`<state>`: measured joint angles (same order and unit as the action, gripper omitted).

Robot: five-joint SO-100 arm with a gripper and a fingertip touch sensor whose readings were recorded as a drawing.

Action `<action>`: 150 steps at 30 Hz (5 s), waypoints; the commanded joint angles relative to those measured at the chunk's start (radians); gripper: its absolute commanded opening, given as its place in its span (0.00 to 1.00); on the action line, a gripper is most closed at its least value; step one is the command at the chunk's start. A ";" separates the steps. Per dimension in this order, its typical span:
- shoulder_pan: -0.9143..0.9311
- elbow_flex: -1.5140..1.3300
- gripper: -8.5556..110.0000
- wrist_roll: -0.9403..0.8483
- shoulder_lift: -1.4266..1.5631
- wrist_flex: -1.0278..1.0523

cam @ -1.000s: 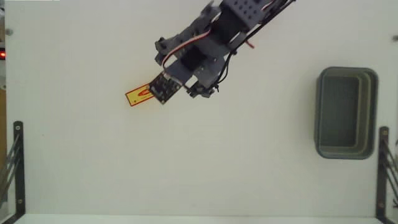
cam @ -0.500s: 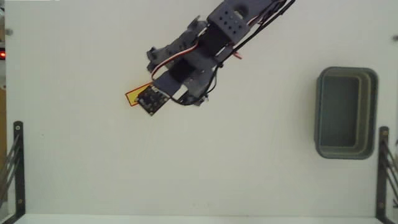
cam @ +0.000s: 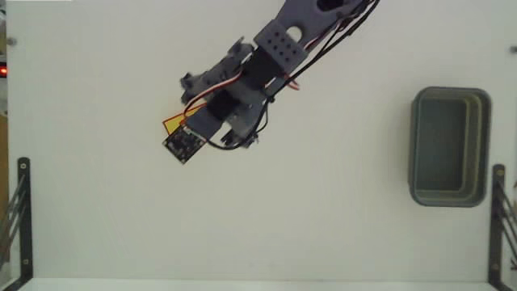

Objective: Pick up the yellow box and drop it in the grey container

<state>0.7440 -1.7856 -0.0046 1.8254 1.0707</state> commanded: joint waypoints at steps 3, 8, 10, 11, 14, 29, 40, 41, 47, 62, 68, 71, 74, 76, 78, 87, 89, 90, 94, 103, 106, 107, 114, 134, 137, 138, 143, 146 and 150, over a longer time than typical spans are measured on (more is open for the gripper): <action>0.012 0.074 1.00 0.005 -0.015 -0.023; 0.012 0.081 1.00 0.005 -0.025 -0.025; 0.012 0.081 1.00 0.005 -0.025 -0.025; 0.012 0.081 1.00 0.005 -0.025 -0.025; 0.012 0.081 1.00 0.005 -0.025 -0.025; 0.012 0.081 1.00 0.005 -0.025 -0.025; 0.012 0.081 1.00 0.005 -0.025 -0.025; 0.012 0.081 1.00 0.005 -0.025 -0.025; 0.012 0.081 1.00 0.005 -0.025 -0.025; 0.045 0.081 1.00 0.005 -0.025 -0.025; 0.056 0.081 1.00 0.005 -0.025 -0.025; 0.060 0.081 1.00 0.005 -0.025 -0.025; 0.060 0.081 1.00 0.005 -0.025 -0.025; 0.060 0.081 1.00 0.005 -0.025 -0.025; 0.060 0.081 1.00 0.005 -0.025 -0.025; 0.060 0.081 1.00 0.005 -0.025 -0.025; 0.060 0.081 1.00 0.005 -0.025 -0.025; 0.060 0.081 1.00 0.005 -0.025 -0.025; 0.060 0.082 1.00 0.005 -0.027 -0.026; 0.060 0.042 1.00 0.005 -0.022 -0.061; 0.060 0.020 1.00 0.005 -0.021 -0.082; 0.060 0.014 1.00 0.005 -0.021 -0.088; 0.060 -0.044 1.00 0.005 -0.020 -0.145; 0.060 -0.190 1.00 0.005 -0.038 -0.309; 0.060 -0.208 1.00 0.005 -0.042 -0.332; 0.060 -0.212 1.00 0.005 -0.043 -0.337; 0.060 -0.236 1.00 0.005 -0.051 -0.368; 0.060 -0.243 1.00 0.005 -0.053 -0.377; 0.060 -0.252 1.00 0.005 -0.056 -0.390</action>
<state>0.7946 -2.0310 -0.0046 1.7487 0.7026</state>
